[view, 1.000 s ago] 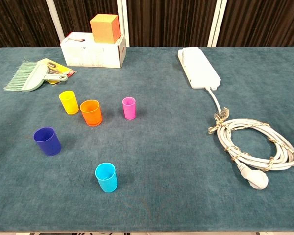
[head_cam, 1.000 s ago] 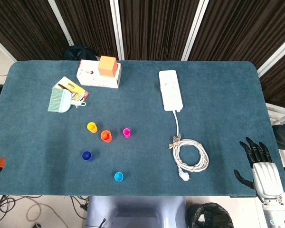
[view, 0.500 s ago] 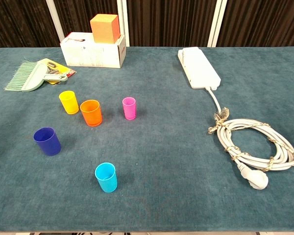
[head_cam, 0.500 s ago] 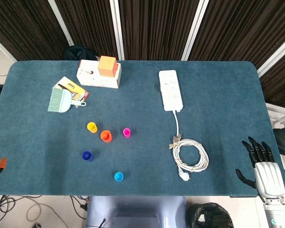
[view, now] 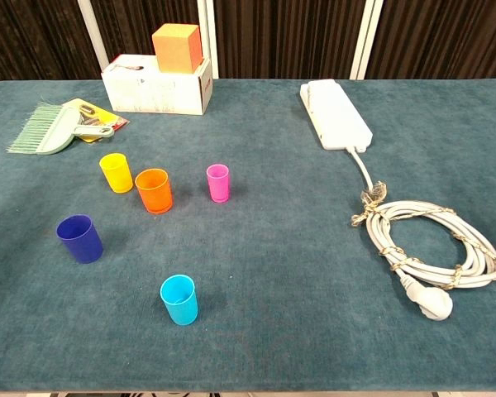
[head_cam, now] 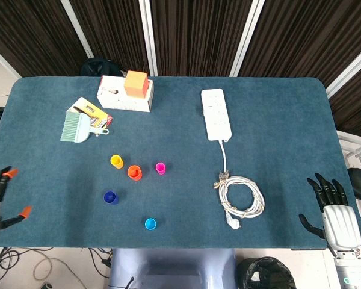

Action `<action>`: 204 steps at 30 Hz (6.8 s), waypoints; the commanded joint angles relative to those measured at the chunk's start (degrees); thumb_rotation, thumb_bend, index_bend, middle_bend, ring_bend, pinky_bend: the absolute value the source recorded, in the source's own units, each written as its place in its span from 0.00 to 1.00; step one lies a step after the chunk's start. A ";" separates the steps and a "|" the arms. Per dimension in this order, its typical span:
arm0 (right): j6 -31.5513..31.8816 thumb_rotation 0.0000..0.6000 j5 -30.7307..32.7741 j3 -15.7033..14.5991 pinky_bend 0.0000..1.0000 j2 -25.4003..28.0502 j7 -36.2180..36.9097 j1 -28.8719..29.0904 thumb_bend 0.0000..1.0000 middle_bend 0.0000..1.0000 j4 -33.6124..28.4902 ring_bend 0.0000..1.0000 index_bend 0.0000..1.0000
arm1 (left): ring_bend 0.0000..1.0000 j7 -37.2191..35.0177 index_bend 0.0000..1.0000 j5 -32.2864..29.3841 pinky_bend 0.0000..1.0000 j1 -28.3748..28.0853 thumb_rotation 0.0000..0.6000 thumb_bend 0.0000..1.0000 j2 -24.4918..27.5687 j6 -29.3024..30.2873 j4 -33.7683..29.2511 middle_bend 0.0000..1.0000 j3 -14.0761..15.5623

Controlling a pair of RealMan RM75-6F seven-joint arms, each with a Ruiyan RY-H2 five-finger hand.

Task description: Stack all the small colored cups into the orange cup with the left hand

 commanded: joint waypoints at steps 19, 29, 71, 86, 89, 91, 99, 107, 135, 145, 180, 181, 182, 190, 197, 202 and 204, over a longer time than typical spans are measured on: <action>0.09 1.00 1.16 0.28 0.06 1.45 1.57 -0.47 0.34 0.05 -1.20 0.12 0.12 | 0.00 15.84 0.17 -11.40 0.00 -22.93 1.00 0.15 1.22 -34.66 -9.29 0.08 -3.07; 0.34 1.00 1.60 0.56 0.06 1.99 2.31 -0.68 0.34 0.05 -1.49 0.12 0.12 | 0.00 22.53 0.23 -18.94 0.00 -26.29 1.00 0.15 -2.84 -36.31 -9.07 0.08 -2.58; -0.94 1.00 2.92 0.88 0.06 1.88 3.38 -0.48 0.34 0.05 -0.87 0.12 0.12 | 0.00 25.45 0.41 -19.66 0.00 -28.48 1.00 0.25 -13.15 -31.33 1.51 0.08 1.74; -0.96 1.00 2.93 0.92 0.06 1.88 3.43 -0.48 0.34 0.05 -0.85 0.12 0.12 | 0.00 24.59 0.44 -19.17 0.00 -28.83 1.00 0.33 -12.07 -29.55 -0.06 0.09 1.21; -0.88 1.00 3.11 1.04 0.06 1.93 3.60 -0.53 0.34 0.05 -0.80 0.12 0.12 | 0.00 23.07 0.44 -17.78 0.00 -28.59 1.00 0.33 -10.83 -27.61 -1.69 0.09 0.04; -1.02 1.00 3.29 1.06 0.06 1.93 3.71 -0.52 0.34 0.05 -0.74 0.12 0.12 | 0.00 22.78 0.44 -17.37 0.00 -28.80 1.00 0.33 -10.16 -27.06 -2.49 0.09 -0.69; -1.94 1.00 5.04 1.80 0.06 1.49 3.67 -0.15 0.34 0.05 0.26 0.12 0.12 | 0.00 23.00 0.44 -19.61 0.00 -33.18 1.00 0.33 -8.07 -28.22 -6.00 0.09 -6.70; -3.63 1.00 6.69 2.08 0.06 0.69 3.04 0.41 0.34 0.05 1.61 0.12 0.12 | 0.00 27.33 0.44 -27.92 0.00 -38.30 1.00 0.33 -9.09 -31.59 -5.41 0.09 -9.55; -4.19 1.00 8.53 2.83 0.06 0.42 3.46 0.41 0.34 0.05 3.11 0.12 0.12 | 0.00 34.14 0.44 -39.58 0.00 -44.85 1.00 0.33 -16.02 -31.52 2.19 0.09 -6.77; -4.13 1.00 8.81 2.93 0.06 0.45 3.39 0.31 0.34 0.05 3.25 0.12 0.12 | 0.00 34.34 0.42 -39.74 0.00 -45.98 1.00 0.33 -17.34 -31.62 3.50 0.09 -5.77; -3.64 1.00 9.45 3.40 0.06 0.81 3.23 -0.11 0.34 0.05 2.82 0.12 0.12 | 0.00 29.48 0.19 -32.05 0.00 -46.39 1.00 0.31 -14.05 -30.33 -1.51 0.09 -3.25; -3.63 1.00 9.42 3.39 0.06 0.81 3.23 -0.10 0.34 0.05 2.82 0.12 0.12 | 0.00 29.62 0.19 -31.78 0.00 -46.27 1.00 0.31 -13.71 -30.04 -1.99 0.09 -3.09; -3.61 1.00 9.37 3.39 0.06 0.82 3.24 -0.11 0.34 0.05 2.81 0.12 0.12 | 0.00 29.89 0.19 -31.62 0.00 -46.16 1.00 0.31 -13.34 -29.70 -2.48 0.09 -2.91; -3.75 1.00 9.11 3.21 0.06 0.72 3.10 -0.05 0.34 0.05 2.75 0.12 0.12 | 0.00 32.57 0.19 -29.46 0.00 -43.44 1.00 0.30 -10.61 -23.26 -3.94 0.08 -1.24; -4.30 1.00 8.90 2.92 0.06 0.29 1.78 0.26 0.34 0.05 2.79 0.12 0.12 | 0.00 29.56 0.19 -30.46 0.00 -41.88 1.00 0.30 -9.18 -23.52 -0.78 0.08 -0.99; -4.30 1.00 9.11 2.95 0.06 -0.08 0.68 0.33 0.34 0.05 2.91 0.12 0.12 | 0.00 27.83 0.19 -30.28 0.00 -41.87 1.00 0.30 -9.47 -25.54 2.49 0.08 -0.68; -4.46 1.00 9.32 2.95 0.06 -0.25 0.29 0.38 0.34 0.05 3.04 0.12 0.12 | 0.00 27.38 0.19 -30.38 0.00 -41.87 1.00 0.29 -9.94 -26.11 4.12 0.08 -0.63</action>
